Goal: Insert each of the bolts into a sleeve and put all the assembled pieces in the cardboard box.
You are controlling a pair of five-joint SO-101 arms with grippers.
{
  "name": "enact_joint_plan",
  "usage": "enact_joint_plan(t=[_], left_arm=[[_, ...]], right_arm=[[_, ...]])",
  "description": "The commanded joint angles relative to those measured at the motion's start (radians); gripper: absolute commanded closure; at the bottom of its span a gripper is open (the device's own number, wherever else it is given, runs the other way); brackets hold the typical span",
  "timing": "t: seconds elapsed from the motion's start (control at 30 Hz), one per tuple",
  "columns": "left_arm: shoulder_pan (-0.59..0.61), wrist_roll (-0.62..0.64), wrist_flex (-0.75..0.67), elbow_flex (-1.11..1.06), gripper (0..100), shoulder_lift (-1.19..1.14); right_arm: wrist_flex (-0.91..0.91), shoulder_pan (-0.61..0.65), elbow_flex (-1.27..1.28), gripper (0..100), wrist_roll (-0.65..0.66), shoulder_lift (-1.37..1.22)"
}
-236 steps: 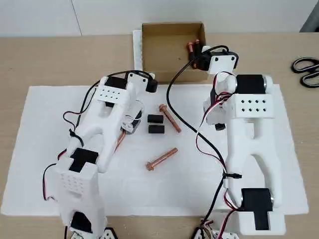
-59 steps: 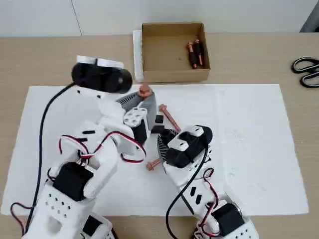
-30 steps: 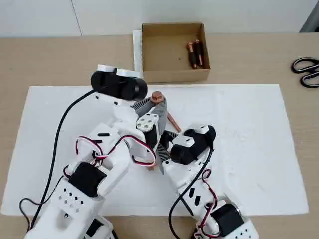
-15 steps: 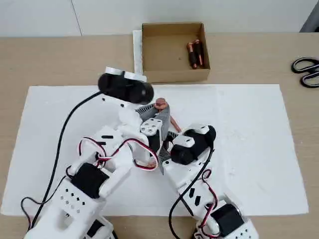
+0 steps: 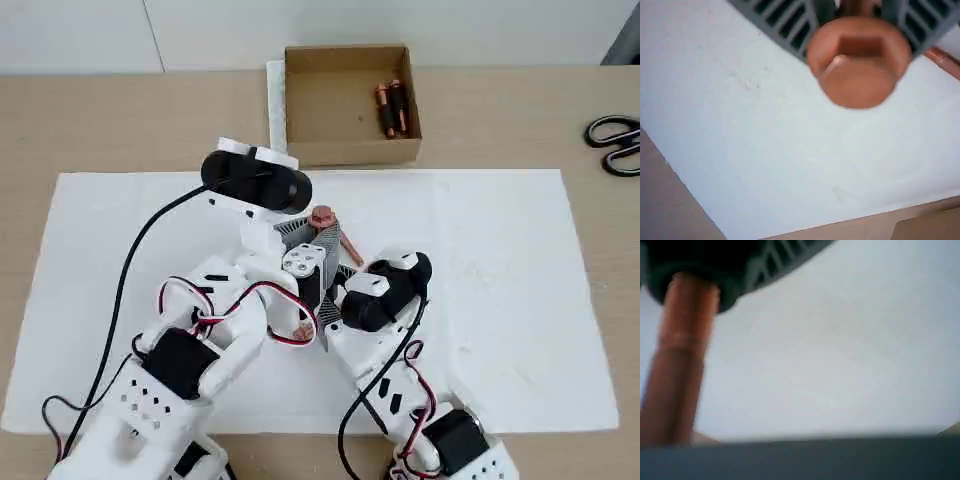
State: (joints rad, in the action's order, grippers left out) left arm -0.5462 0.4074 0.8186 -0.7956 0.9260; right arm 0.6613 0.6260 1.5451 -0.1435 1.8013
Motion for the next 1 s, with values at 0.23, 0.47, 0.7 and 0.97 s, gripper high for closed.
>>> enact_joint_plan(t=[0.23,0.47,0.7,0.97], left_arm=[[-0.003,-0.008,0.061,0.015,99,0.011],[-0.051,-0.026,0.061,0.007,99,0.006],[-0.074,-0.061,0.060,-0.021,99,0.006],[-0.072,-0.061,0.063,-0.031,99,0.006]], right_arm=[[-0.007,-0.004,-0.005,99.5,-0.008,0.013],[-0.007,-0.004,-0.005,99.5,-0.008,0.013],[-0.007,-0.004,-0.005,99.5,-0.008,0.013],[-0.007,-0.004,-0.005,99.5,-0.008,0.013]])
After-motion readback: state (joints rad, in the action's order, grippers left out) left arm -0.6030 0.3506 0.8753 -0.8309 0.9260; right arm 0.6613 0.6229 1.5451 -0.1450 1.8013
